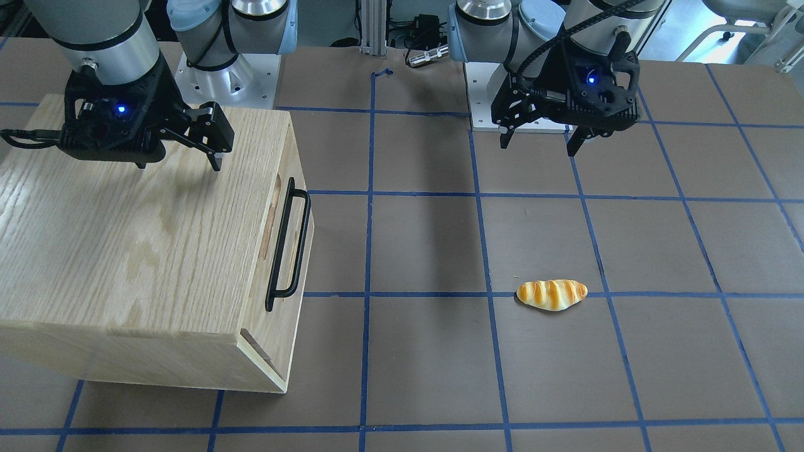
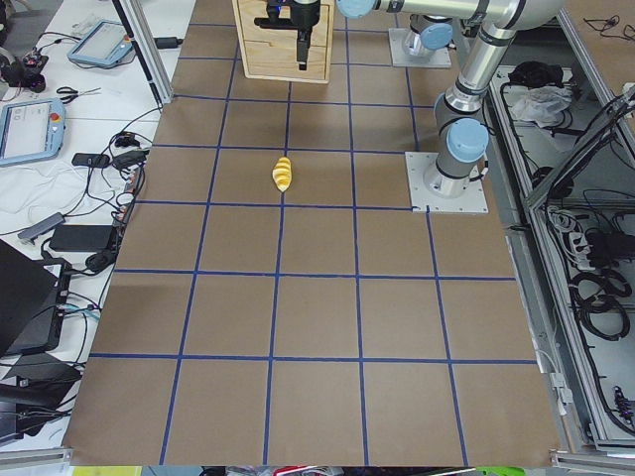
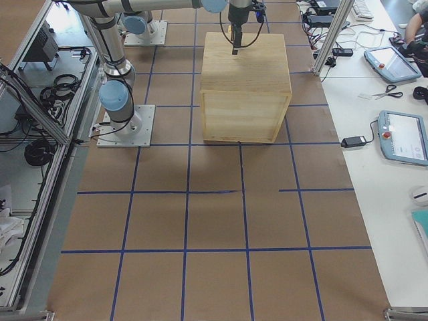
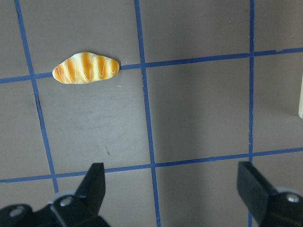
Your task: Open upper drawer
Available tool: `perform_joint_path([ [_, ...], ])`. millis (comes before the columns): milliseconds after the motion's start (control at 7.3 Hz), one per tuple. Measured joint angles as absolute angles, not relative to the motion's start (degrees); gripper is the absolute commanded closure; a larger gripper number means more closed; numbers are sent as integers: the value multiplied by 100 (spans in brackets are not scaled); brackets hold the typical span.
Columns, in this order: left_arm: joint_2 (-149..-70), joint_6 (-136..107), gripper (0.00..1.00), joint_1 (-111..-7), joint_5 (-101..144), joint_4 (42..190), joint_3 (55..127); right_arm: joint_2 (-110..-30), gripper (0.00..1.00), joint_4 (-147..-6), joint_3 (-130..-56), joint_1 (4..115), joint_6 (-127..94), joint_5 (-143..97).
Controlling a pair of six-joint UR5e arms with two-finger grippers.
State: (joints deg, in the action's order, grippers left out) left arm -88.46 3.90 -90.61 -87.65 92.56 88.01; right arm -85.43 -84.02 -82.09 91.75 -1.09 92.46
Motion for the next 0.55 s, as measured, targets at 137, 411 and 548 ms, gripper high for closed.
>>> perform_joint_path([
  [137,-8853,384,0,-9061,-8765,9245,8809,-8543,0,-8402,-8209,9176,-107,9246],
  [411,-8854,366,0,-9054,-8762,9216,8824,-8543,0,-8402,-8209,9176,-111,9246],
  [548,-8854,362,0,-9051,-8761,9212,8836,-8543,0,-8402,-8209,9176,-113,9246],
])
